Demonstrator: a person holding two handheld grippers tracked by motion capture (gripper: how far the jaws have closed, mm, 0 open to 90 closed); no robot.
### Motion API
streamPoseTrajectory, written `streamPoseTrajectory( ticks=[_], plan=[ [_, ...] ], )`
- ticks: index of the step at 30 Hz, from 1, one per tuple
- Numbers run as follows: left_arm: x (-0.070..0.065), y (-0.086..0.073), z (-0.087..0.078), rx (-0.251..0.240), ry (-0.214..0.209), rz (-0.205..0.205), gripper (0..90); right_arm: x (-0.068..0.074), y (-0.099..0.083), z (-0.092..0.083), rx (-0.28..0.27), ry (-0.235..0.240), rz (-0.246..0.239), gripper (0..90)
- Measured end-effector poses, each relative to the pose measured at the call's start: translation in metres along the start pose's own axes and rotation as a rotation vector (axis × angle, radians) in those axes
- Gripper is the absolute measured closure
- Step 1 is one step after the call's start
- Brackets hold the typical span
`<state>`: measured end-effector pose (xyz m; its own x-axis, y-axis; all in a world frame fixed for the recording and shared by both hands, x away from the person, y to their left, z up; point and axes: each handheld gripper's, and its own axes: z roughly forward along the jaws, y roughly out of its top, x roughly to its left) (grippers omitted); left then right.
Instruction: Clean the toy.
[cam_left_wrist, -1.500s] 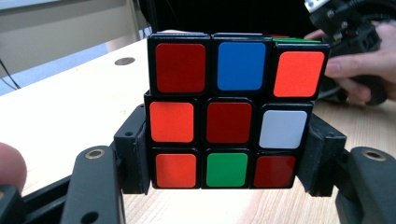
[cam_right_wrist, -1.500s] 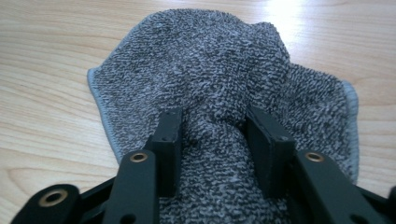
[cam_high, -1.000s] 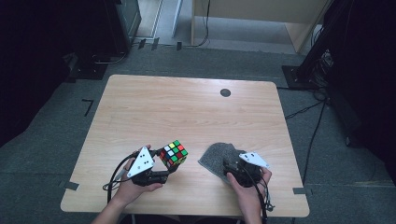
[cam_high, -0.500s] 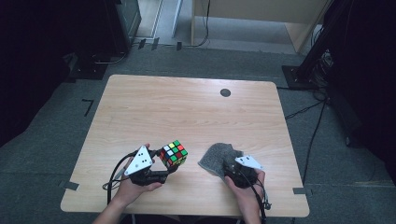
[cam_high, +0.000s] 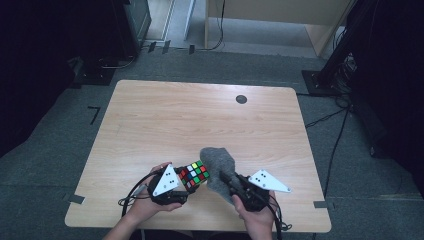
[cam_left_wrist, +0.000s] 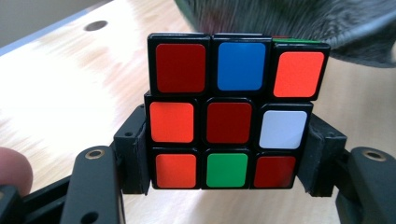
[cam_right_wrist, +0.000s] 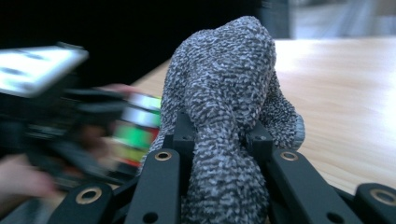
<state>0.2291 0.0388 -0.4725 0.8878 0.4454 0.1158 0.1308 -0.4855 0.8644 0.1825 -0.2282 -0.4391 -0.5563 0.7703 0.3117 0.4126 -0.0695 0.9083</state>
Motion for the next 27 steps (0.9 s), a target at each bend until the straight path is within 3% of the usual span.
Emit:
streamPoseTrajectory(
  ticks=[3, 5, 6, 8, 10, 12, 13, 15, 18, 20, 21, 22, 25, 27],
  plan=[
    [-0.012, 0.004, 0.003, -0.004, -0.017, 0.047, 34.2, 0.024, 0.001, 0.007, 0.043, 0.090, -0.052, 72.8],
    [-0.017, 0.007, 0.001, -0.002, -0.013, 0.077, 34.2, 0.031, -0.003, 0.012, 0.063, 0.113, -0.073, 72.5],
    [-0.017, 0.007, 0.000, -0.004, -0.005, 0.086, 34.2, 0.030, -0.005, 0.013, 0.058, 0.106, -0.072, 72.5],
    [-0.016, 0.007, -0.003, -0.034, -0.024, 0.079, 34.2, 0.021, -0.006, 0.012, 0.057, 0.091, -0.020, 72.6],
    [-0.014, 0.008, -0.006, -0.046, -0.030, 0.078, 34.2, 0.006, -0.007, 0.010, 0.067, 0.013, 0.017, 72.6],
    [-0.013, 0.008, -0.006, -0.055, -0.038, 0.071, 34.2, -0.002, -0.007, 0.008, 0.074, -0.022, 0.041, 72.5],
    [-0.013, 0.008, -0.005, -0.048, -0.036, 0.073, 34.2, -0.004, -0.006, 0.006, 0.068, -0.025, 0.042, 72.5],
    [-0.014, 0.006, -0.002, -0.028, -0.023, 0.080, 34.2, 0.002, -0.003, 0.002, 0.040, 0.011, 0.028, 72.3],
    [-0.016, 0.007, -0.002, -0.034, -0.031, 0.085, 34.2, 0.023, 0.002, 0.003, 0.027, 0.099, -0.029, 71.9],
    [-0.017, 0.009, -0.005, -0.057, -0.044, 0.084, 34.2, 0.031, 0.000, 0.008, 0.052, 0.083, -0.062, 71.5],
    [-0.017, 0.009, -0.006, -0.057, -0.037, 0.089, 34.2, 0.029, -0.001, 0.009, 0.041, 0.084, -0.056, 71.5],
    [-0.017, 0.009, -0.007, -0.062, -0.036, 0.091, 34.1, 0.025, -0.002, 0.009, 0.040, 0.079, -0.029, 71.5],
    [-0.015, 0.009, -0.009, -0.076, -0.049, 0.078, 34.1, 0.009, -0.005, 0.008, 0.079, 0.000, 0.002, 71.6],
    [-0.015, 0.009, -0.008, -0.076, -0.049, 0.078, 34.1, 0.004, -0.004, 0.005, 0.074, -0.001, 0.033, 71.6]
  ],
)
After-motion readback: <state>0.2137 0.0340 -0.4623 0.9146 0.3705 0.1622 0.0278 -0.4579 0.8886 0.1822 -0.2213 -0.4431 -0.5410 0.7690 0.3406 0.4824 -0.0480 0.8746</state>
